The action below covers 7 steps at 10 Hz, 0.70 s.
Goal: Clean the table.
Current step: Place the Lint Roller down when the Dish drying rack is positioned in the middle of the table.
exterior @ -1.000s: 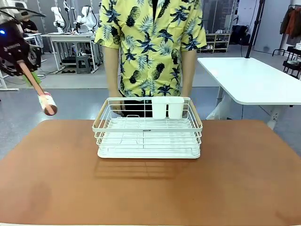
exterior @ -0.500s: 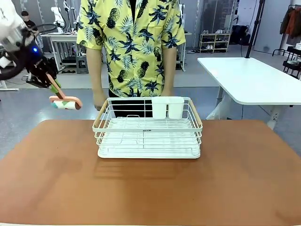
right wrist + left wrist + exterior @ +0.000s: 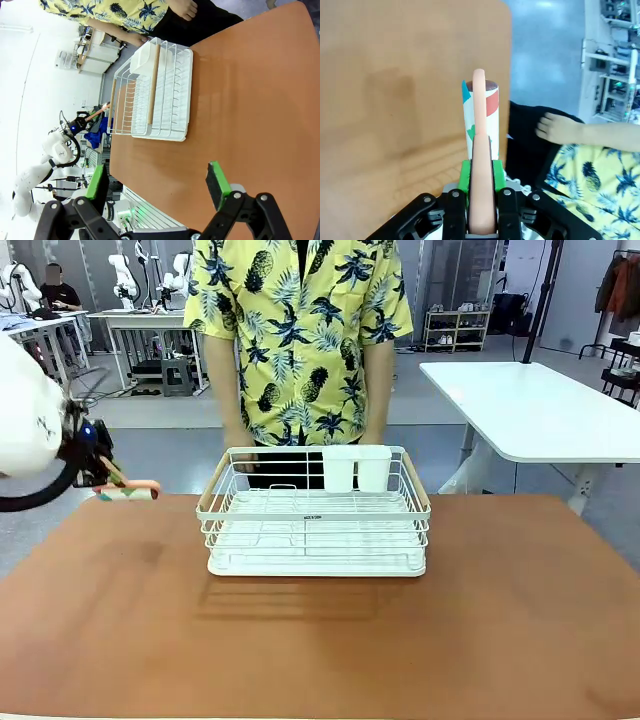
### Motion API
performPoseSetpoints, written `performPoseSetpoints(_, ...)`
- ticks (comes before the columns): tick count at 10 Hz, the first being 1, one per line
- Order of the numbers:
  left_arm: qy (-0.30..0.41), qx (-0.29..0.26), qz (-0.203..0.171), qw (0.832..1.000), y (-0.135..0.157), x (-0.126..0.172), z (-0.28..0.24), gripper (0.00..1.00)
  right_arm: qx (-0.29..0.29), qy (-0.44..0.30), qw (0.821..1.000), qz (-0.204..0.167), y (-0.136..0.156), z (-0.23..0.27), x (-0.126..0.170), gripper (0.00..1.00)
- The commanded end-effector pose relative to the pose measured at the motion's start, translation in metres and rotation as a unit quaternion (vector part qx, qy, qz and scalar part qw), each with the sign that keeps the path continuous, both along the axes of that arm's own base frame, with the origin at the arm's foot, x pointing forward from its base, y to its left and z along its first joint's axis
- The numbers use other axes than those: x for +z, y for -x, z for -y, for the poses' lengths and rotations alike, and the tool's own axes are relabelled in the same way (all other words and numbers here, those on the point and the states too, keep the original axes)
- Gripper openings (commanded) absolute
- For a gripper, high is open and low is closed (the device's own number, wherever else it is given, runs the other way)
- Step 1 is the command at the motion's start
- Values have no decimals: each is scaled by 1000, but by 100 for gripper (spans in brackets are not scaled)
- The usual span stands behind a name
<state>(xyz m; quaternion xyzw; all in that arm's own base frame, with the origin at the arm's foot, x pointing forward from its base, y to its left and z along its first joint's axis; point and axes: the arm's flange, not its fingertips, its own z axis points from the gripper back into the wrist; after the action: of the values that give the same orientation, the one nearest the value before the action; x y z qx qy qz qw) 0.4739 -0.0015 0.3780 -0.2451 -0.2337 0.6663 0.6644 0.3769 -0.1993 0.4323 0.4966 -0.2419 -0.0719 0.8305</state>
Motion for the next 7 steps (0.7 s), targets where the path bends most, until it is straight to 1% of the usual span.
performPoseSetpoints(1, -23, -21, -14, 999, -11, -9, 3, 21, 1, -5, 1000, 10, 0, 0, 2, 100)
performPoseSetpoints(2, -28, -33, -34, 999, -14, -17, -1, 21, 1, -5, 1000, 10, 0, 0, 2, 100)
performPoseSetpoints(4, -31, -36, -42, 998, -18, -25, -4, 21, 1, -5, 1000, 10, 0, 0, 2, 100)
performPoseSetpoints(6, -45, -61, -53, 996, -22, -37, -4, 21, 1, -5, 1000, 10, 0, 0, 2, 100)
performPoseSetpoints(7, -39, -58, -53, 996, -23, -39, -4, 21, 1, -5, 1000, 10, 0, 0, 2, 100)
